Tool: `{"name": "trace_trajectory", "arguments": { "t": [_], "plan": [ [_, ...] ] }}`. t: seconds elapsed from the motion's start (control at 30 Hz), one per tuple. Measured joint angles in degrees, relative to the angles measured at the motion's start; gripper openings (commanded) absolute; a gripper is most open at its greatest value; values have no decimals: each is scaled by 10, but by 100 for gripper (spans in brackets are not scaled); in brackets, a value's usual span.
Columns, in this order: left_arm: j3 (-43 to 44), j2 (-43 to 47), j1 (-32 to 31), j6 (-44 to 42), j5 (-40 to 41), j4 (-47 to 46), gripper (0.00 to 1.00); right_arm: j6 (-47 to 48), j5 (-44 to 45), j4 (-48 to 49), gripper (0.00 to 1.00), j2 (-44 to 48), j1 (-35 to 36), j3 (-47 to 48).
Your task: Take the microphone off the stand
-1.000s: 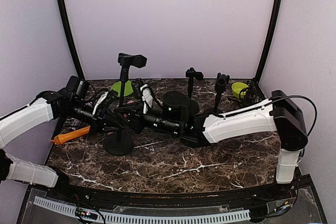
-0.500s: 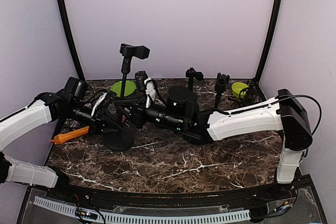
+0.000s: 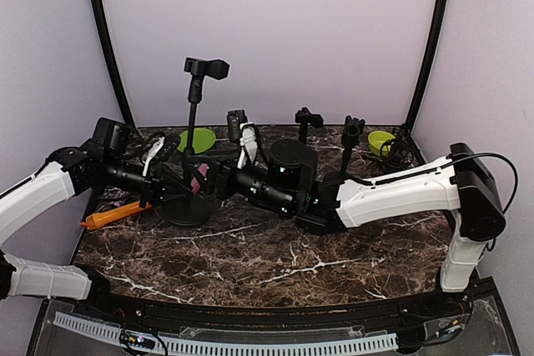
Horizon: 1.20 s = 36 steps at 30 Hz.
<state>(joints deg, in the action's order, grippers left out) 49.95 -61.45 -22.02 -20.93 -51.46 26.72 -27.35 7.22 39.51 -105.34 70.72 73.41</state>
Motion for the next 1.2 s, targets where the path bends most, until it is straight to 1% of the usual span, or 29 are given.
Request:
{"name": "trace_trajectory", "arguments": {
  "t": [0.2,0.37,0.57,0.63,0.7,0.73,0.8,0.87,0.97,1.07,1.2],
  "plan": [
    [0,7,0,1,21,-9,0,-9,29,-30,49,-6,5,28],
    [0,7,0,-9,39,-10,0,-9,31,-38,40,-23,5,58],
    [0,7,0,-21,58,-9,0,-17,32,-63,40,-51,5,92],
    [0,7,0,-23,60,-10,0,-19,32,-72,38,-58,5,98],
    [0,7,0,-24,62,-10,0,-21,34,-83,31,-62,5,102],
    [0,7,0,-25,63,-10,0,-23,34,-86,25,-63,5,102],
    [0,7,0,-25,64,-9,0,-24,34,-89,10,-63,5,102],
    [0,8,1,-16,65,-5,0,-16,40,-94,0,-63,5,102],
    [0,8,1,-14,66,-3,0,-12,35,-89,0,-63,4,98],
    [0,9,1,-14,59,1,0,-9,21,-64,0,-62,2,84],
    [6,8,2,-5,26,13,0,-7,-30,-26,0,-57,-6,67]
  ]
}}
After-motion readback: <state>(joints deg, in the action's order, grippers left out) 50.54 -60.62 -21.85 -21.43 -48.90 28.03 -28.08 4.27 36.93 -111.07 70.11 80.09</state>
